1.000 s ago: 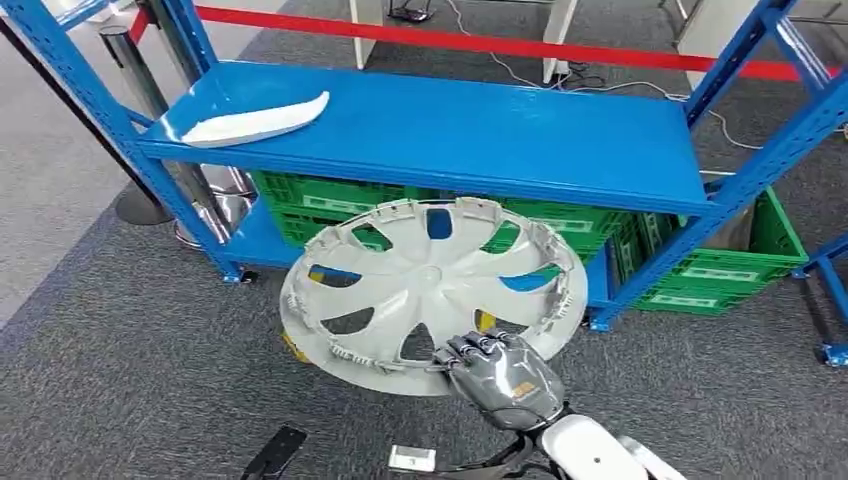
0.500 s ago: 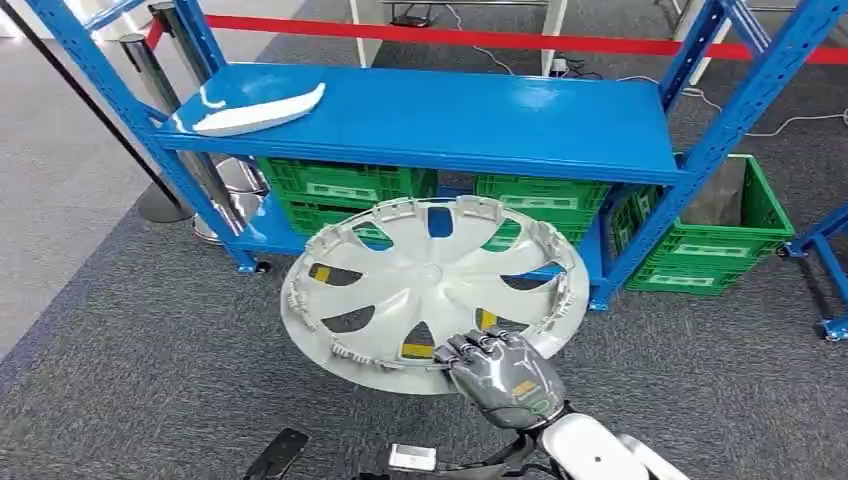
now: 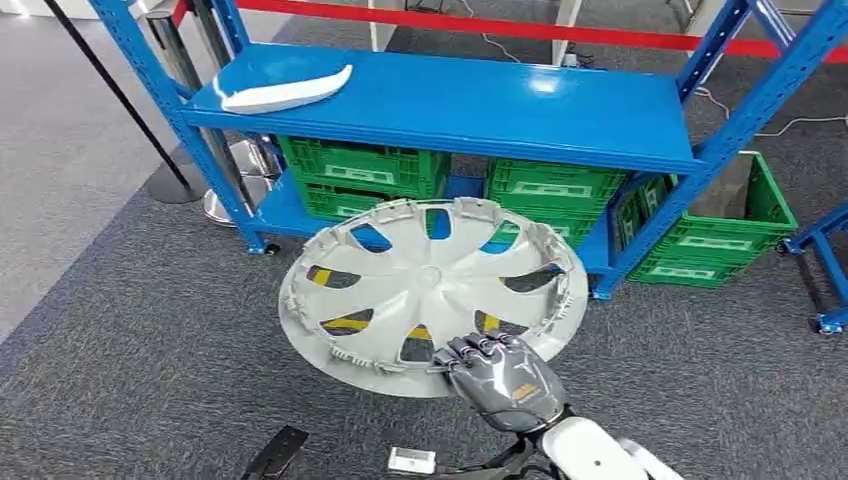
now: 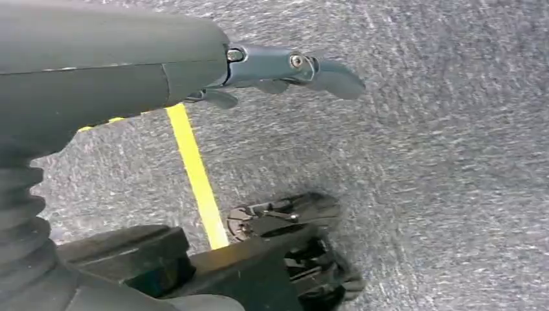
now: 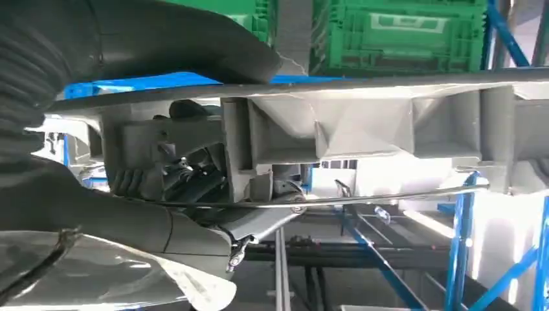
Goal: Take the parts from the cabinet and place them on the table.
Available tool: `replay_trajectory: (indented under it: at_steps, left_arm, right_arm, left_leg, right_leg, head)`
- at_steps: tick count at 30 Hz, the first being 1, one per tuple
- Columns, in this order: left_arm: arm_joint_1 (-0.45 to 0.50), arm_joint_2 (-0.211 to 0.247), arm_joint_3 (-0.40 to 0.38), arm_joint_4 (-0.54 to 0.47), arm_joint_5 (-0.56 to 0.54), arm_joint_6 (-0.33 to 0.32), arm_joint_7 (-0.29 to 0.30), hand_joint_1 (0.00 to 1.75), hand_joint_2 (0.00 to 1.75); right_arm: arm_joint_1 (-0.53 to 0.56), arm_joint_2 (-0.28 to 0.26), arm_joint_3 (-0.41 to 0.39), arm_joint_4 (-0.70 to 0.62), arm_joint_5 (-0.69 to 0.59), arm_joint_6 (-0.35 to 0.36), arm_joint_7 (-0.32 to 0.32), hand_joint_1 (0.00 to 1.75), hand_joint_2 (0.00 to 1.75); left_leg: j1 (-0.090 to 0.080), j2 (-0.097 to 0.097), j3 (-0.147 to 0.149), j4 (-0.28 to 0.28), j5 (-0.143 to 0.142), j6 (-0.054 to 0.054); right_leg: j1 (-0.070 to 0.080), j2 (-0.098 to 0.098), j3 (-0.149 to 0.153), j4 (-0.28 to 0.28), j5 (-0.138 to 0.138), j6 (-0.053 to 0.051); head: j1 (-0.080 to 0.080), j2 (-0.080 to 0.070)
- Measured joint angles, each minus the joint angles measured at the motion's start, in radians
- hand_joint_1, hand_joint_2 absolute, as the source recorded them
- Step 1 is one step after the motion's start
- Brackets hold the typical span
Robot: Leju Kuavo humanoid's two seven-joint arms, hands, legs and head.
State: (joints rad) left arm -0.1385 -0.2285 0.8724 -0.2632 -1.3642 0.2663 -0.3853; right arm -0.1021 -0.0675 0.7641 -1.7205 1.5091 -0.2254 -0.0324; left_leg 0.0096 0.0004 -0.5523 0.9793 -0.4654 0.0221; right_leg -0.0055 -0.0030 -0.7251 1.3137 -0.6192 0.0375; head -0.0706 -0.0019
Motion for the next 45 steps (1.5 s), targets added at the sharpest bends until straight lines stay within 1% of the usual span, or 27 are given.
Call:
replay_trajectory:
  at_steps: [2,3,4,5,6,7,8,9,11,15,23,24,25,28,29,31,32,33,34,35,37,38,39,41,43,44,45]
  left_arm:
    - [0.001,0.0,0.0,0.0,0.0,0.0,0.0,0.0,1.75]
    - [0.001,0.0,0.0,0.0,0.0,0.0,0.0,0.0,1.75]
    - [0.001,0.0,0.0,0.0,0.0,0.0,0.0,0.0,1.75]
    - [0.0,0.0,0.0,0.0,0.0,0.0,0.0,0.0,1.75]
    - [-0.001,0.0,0.0,0.0,0.0,0.0,0.0,0.0,1.75]
    - [-0.001,0.001,0.0,0.0,0.0,0.0,0.0,0.0,1.75]
    - [0.001,0.002,0.0,0.0,0.0,0.0,-0.001,0.0,1.75]
    - [0.002,0.003,0.0,0.0,0.0,0.0,-0.001,0.0,1.75]
    - [0.0,0.003,0.0,0.0,0.0,0.0,-0.002,0.0,1.75]
    - [0.0,0.004,0.0,0.0,0.003,0.0,-0.004,0.0,1.75]
    - [0.009,0.01,0.003,0.0,0.004,0.001,-0.011,0.0,1.75]
    - [0.009,0.008,0.003,0.0,0.004,0.002,-0.011,0.0,1.75]
    - [0.008,0.007,0.003,0.0,0.004,0.002,-0.011,0.0,1.75]
    - [0.009,0.005,0.005,0.0,0.005,0.002,-0.011,0.0,1.75]
    - [0.01,0.005,0.005,0.0,0.004,0.002,-0.011,0.0,1.75]
    - [0.012,0.005,0.006,0.0,0.005,0.002,-0.011,0.0,1.75]
    - [0.012,0.005,0.006,0.0,0.004,0.002,-0.011,0.0,1.75]
    - [0.011,0.005,0.006,0.0,0.004,0.002,-0.011,0.0,1.75]
    - [0.011,0.006,0.006,0.0,0.004,0.002,-0.011,0.0,1.75]
    - [0.012,0.005,0.006,0.0,0.004,0.002,-0.011,0.0,1.75]
    - [0.012,0.003,0.006,0.0,0.004,0.002,-0.011,0.0,1.75]
    - [0.013,0.002,0.006,0.0,0.004,0.002,-0.011,0.0,1.75]
    - [0.014,0.002,0.006,0.0,0.004,0.002,-0.011,0.0,1.75]
    - [0.015,0.004,0.007,0.0,0.004,0.002,-0.011,0.0,1.75]
    - [0.014,0.004,0.007,0.0,0.004,0.003,-0.011,0.0,1.75]
    - [0.016,0.004,0.007,0.0,0.004,0.003,-0.011,0.0,1.75]
    - [0.018,0.004,0.007,0.0,0.004,0.003,-0.011,0.0,1.75]
  right_arm:
    - [-0.001,0.0,0.0,0.002,0.0,0.0,0.003,1.66,1.75]
    - [-0.001,0.0,0.0,0.002,0.0,0.0,0.003,1.66,1.75]
    - [-0.004,0.0,0.0,0.002,0.0,0.0,0.002,1.66,1.75]
    - [-0.006,0.0,0.0,0.002,0.0,0.0,0.001,1.66,1.75]
    - [-0.007,0.0,0.0,0.002,0.0,-0.001,0.001,1.66,1.75]
    - [-0.004,0.0,0.0,0.002,0.0,-0.001,0.002,1.66,1.75]
    - [-0.003,0.0,0.0,0.002,0.0,-0.001,0.002,1.66,1.75]
    - [-0.002,0.0,0.0,0.002,0.0,0.0,0.002,1.66,1.75]
    - [-0.003,0.0,0.0,0.002,0.0,0.0,0.004,1.66,1.75]
    - [-0.005,0.002,0.0,0.002,-0.004,0.003,0.006,1.66,1.75]
    - [-0.006,0.013,0.0,0.003,0.03,0.003,0.028,1.66,1.75]
    - [-0.005,0.014,-0.001,0.003,0.032,0.003,0.031,1.66,1.75]
    - [-0.008,0.014,-0.001,0.004,0.034,0.003,0.033,1.66,1.75]
    - [-0.013,0.014,-0.001,0.006,0.043,0.003,0.034,1.66,1.75]
    - [-0.012,0.014,-0.001,0.008,0.046,0.003,0.035,1.66,1.75]
    - [-0.012,0.014,-0.001,0.014,0.047,0.003,0.039,1.66,1.75]
    - [-0.012,0.014,-0.001,0.014,0.047,0.003,0.039,1.66,1.75]
    - [-0.012,0.014,-0.001,0.014,0.047,0.003,0.039,1.66,1.75]
    - [-0.015,0.014,-0.001,0.016,0.047,0.003,0.039,1.66,1.75]
    - [-0.015,0.014,-0.001,0.016,0.047,0.003,0.038,1.66,1.75]
    - [-0.015,0.014,-0.001,0.019,0.048,0.003,0.038,1.66,1.75]
    - [-0.016,0.016,-0.001,0.019,0.048,0.003,0.039,1.66,1.75]
    - [-0.017,0.017,-0.001,0.019,0.048,0.003,0.039,1.66,1.75]
    - [-0.018,0.02,-0.001,0.019,0.048,0.003,0.04,1.66,1.75]
    - [-0.017,0.02,-0.002,0.022,0.049,0.003,0.041,1.66,1.75]
    - [-0.015,0.02,-0.002,0.023,0.049,0.003,0.04,1.66,1.75]
    - [-0.014,0.02,-0.002,0.023,0.049,0.003,0.04,1.66,1.75]
  left_leg:
    - [0.002,0.0,-0.011,0.007,0.004,-0.005]
    - [0.003,0.0,-0.014,0.012,0.006,-0.008]
    - [0.002,0.0,-0.015,0.016,0.006,-0.013]
    - [-0.005,-0.001,-0.021,0.02,0.006,-0.02]
    - [-0.004,-0.001,-0.028,0.021,0.013,-0.027]
    - [-0.005,-0.001,-0.033,0.026,0.01,-0.029]
    - [-0.005,-0.001,-0.035,0.026,0.016,-0.008]
    - [-0.005,-0.001,-0.035,0.026,0.017,0.001]
    - [-0.004,-0.001,-0.035,0.021,0.025,0.007]
    - [-0.003,-0.001,-0.036,0.015,0.032,0.002]
    - [-0.005,-0.003,-0.035,-0.004,0.041,0.005]
    - [0.007,-0.003,-0.024,-0.026,0.054,-0.011]
    - [0.011,-0.006,-0.023,-0.033,0.058,-0.011]
    - [0.016,-0.016,-0.034,-0.031,0.06,-0.012]
    - [0.019,-0.024,-0.037,-0.029,0.062,-0.015]
    - [0.03,-0.044,-0.046,-0.018,0.063,-0.027]
    - [0.036,-0.055,-0.05,-0.011,0.062,-0.035]
    - [0.041,-0.066,-0.054,-0.002,0.06,-0.045]
    - [0.041,-0.072,-0.057,0.001,0.061,-0.056]
    - [0.04,-0.078,-0.056,0.001,0.062,-0.064]
    - [0.048,-0.087,-0.049,-0.026,0.078,-0.084]
    - [0.049,-0.096,-0.055,-0.031,0.086,-0.095]
    - [0.051,-0.081,-0.061,-0.019,0.086,-0.094]
    - [0.042,-0.027,-0.112,0.09,0.001,-0.086]
    - [0.04,-0.017,-0.18,0.268,-0.086,-0.088]
    - [0.04,-0.016,-0.194,0.319,-0.105,-0.088]
    - [0.04,-0.014,-0.181,0.314,-0.098,-0.089]
  right_leg:
    - [-0.007,0.0,0.073,-0.105,0.056,0.004]
    - [-0.009,-0.001,0.133,-0.203,0.094,0.004]
    - [-0.012,-0.001,0.182,-0.284,0.111,0.006]
    - [-0.006,0.0,0.198,-0.317,0.097,0.005]
    - [-0.007,0.002,0.198,-0.316,0.101,-0.009]
    - [-0.008,0.003,0.193,-0.32,0.106,-0.012]
    - [-0.007,0.003,0.191,-0.319,0.106,-0.012]
    - [-0.006,0.003,0.19,-0.319,0.108,-0.014]
    - [-0.003,0.003,0.188,-0.319,0.111,-0.019]
    - [-0.003,0.001,0.185,-0.318,0.116,-0.026]
    - [0.001,-0.004,0.188,-0.326,0.121,-0.016]
    - [-0.001,-0.001,0.178,-0.317,0.106,-0.015]
    - [-0.003,0.001,0.163,-0.287,0.078,-0.007]
    - [-0.014,0.001,0.068,-0.066,-0.031,0.014]
    - [-0.017,0.001,0.053,-0.031,-0.036,0.021]
    - [-0.027,0.002,0.1,-0.114,0.026,0.032]
    - [-0.032,0.008,0.151,-0.207,0.069,0.038]
    - [-0.04,0.035,0.206,-0.306,0.099,0.043]
    - [-0.032,0.083,0.218,-0.325,0.071,0.042]
    - [-0.03,0.071,0.221,-0.333,0.082,0.014]
    - [-0.015,0.058,0.231,-0.338,0.089,-0.009]
    - [-0.015,0.049,0.236,-0.341,0.096,-0.021]
    - [-0.027,0.031,0.234,-0.353,0.113,-0.038]
    - [-0.023,0.007,0.224,-0.355,0.122,-0.048]
    - [-0.019,-0.023,0.215,-0.354,0.126,-0.05]
    - [-0.017,-0.038,0.21,-0.354,0.128,-0.049]
    - [-0.017,-0.052,0.207,-0.353,0.13,-0.046]
  head:
    - [0.0,0.0]
    - [0.0,0.0]
    - [0.001,0.0]
    - [0.0,0.0]
    - [-0.003,0.0]
    - [-0.001,0.0]
    - [-0.002,0.0]
    - [-0.002,0.0]
    - [-0.002,0.0]
    - [-0.002,0.0]
    - [-0.002,0.0]
    - [-0.001,0.0]
    - [0.001,0.0]
    - [0.0,0.0]
    - [0.004,0.0]
    - [0.002,0.0]
    - [0.003,0.0]
    - [0.002,0.0]
    - [0.004,0.0]
    - [0.001,0.0]
    - [-0.002,0.0]
    - [-0.003,0.0]
    - [-0.005,0.0]
    - [-0.014,0.0]
    - [-0.016,0.0]
    - [-0.016,0.0]
    - [-0.015,0.0]
